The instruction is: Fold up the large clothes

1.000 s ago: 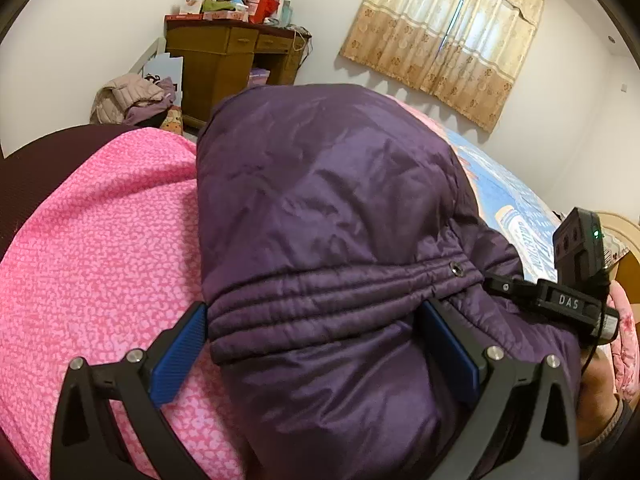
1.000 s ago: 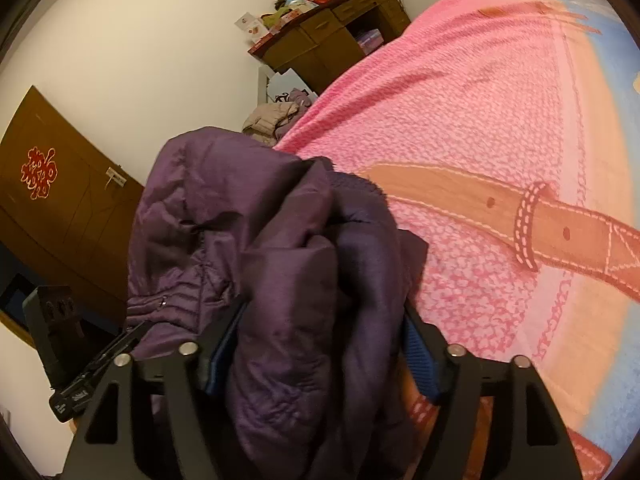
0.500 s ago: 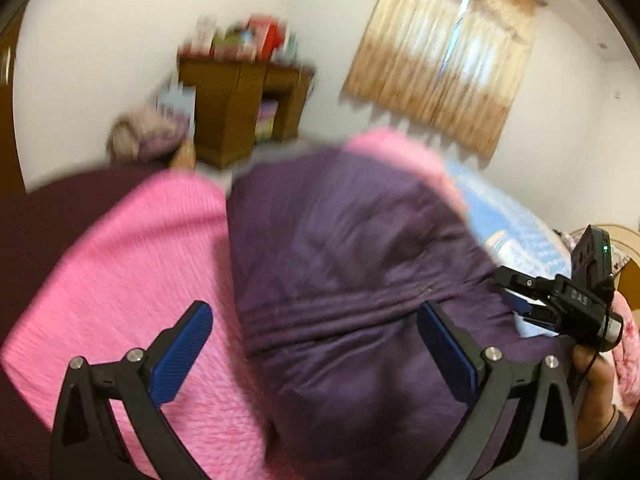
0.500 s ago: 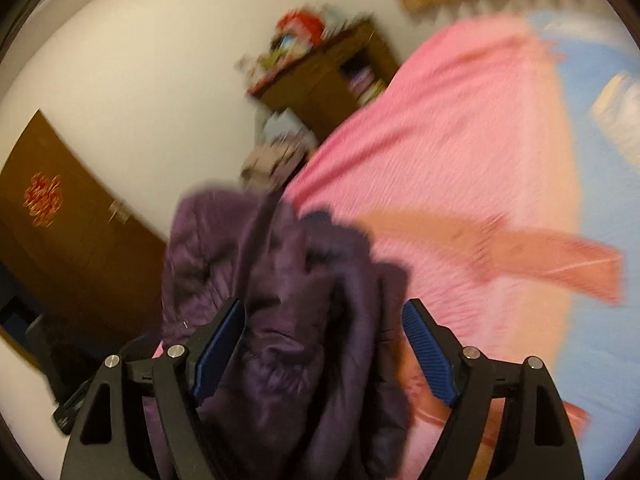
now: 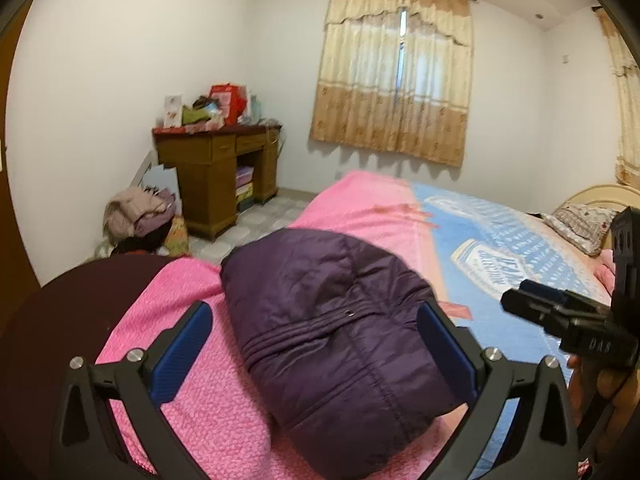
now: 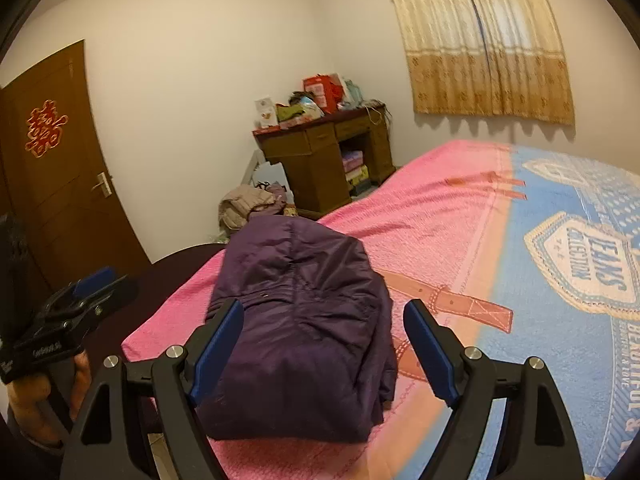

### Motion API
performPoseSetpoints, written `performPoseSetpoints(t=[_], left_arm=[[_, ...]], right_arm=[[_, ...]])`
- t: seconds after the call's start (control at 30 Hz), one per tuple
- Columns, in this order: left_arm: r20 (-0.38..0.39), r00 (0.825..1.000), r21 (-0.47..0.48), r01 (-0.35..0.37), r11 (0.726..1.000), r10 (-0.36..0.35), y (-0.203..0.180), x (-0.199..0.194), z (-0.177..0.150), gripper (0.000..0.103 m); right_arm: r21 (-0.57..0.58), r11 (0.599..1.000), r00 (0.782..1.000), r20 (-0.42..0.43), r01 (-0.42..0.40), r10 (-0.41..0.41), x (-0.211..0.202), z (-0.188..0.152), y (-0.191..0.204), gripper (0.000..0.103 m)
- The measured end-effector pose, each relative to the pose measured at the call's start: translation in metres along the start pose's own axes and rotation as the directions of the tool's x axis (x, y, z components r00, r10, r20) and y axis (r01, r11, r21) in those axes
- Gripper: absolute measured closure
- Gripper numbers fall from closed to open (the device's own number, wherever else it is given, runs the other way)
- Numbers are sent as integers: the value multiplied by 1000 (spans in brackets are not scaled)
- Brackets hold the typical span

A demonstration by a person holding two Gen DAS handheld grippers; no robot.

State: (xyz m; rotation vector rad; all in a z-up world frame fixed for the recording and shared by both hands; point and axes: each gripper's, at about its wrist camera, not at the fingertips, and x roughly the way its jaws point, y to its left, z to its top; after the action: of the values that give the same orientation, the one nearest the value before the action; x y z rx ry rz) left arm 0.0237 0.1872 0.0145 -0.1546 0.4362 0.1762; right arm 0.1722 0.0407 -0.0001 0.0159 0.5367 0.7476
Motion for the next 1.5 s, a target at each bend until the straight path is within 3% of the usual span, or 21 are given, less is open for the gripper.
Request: performPoseSetpoints(t=[1.5], left_arm=[[-21, 1000, -7, 8, 1000, -8, -10, 3, -3, 0]], right_arm=[[-5, 1000, 996, 79, -30, 30, -21, 10, 15, 20]])
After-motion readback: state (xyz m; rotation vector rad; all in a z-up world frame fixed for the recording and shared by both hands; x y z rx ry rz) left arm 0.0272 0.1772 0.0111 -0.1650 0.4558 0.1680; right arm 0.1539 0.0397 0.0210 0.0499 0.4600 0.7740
